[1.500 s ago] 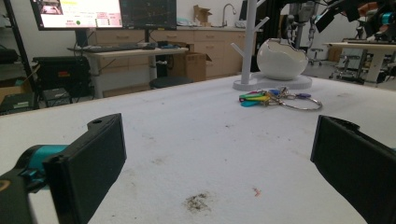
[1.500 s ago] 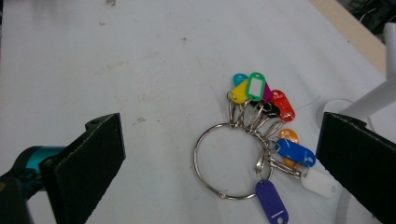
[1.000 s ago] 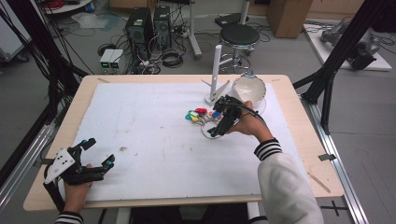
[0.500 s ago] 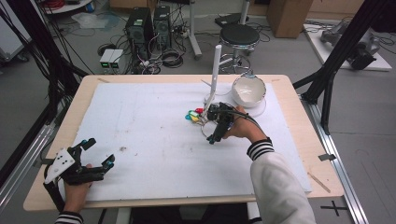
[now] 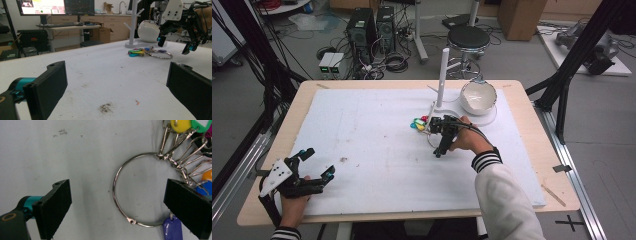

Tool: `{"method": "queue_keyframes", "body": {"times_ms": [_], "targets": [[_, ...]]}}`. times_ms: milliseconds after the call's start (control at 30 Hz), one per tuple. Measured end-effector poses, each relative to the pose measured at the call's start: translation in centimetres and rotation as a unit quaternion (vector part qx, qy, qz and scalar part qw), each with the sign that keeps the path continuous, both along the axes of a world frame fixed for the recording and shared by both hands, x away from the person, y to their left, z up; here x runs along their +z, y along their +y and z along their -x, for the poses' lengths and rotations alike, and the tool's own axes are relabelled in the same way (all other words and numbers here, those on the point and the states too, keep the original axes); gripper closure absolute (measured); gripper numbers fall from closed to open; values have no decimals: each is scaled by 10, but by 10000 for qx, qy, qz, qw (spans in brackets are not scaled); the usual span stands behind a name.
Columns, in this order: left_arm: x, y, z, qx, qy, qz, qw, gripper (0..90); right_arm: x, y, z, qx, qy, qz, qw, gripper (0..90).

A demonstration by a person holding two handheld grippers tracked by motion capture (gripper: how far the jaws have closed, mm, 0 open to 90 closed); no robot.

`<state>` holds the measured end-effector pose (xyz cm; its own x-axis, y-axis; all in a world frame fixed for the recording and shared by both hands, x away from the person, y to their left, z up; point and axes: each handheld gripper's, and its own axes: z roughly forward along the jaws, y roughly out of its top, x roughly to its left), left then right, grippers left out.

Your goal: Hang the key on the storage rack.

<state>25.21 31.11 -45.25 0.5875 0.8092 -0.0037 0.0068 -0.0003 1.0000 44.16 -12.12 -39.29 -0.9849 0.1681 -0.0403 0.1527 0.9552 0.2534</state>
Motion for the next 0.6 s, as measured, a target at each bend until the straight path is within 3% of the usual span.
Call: {"method": "queue_keyframes", "body": {"times_ms": [67, 600], "targets": [[0, 0, 0, -2, 0, -1, 10000, 38, -1, 1, 0, 6, 31, 46, 10000, 155], [0, 0, 0, -1, -3, 2, 10000, 38, -7, 4, -5, 53, 187, 463, 9987, 370]]}}
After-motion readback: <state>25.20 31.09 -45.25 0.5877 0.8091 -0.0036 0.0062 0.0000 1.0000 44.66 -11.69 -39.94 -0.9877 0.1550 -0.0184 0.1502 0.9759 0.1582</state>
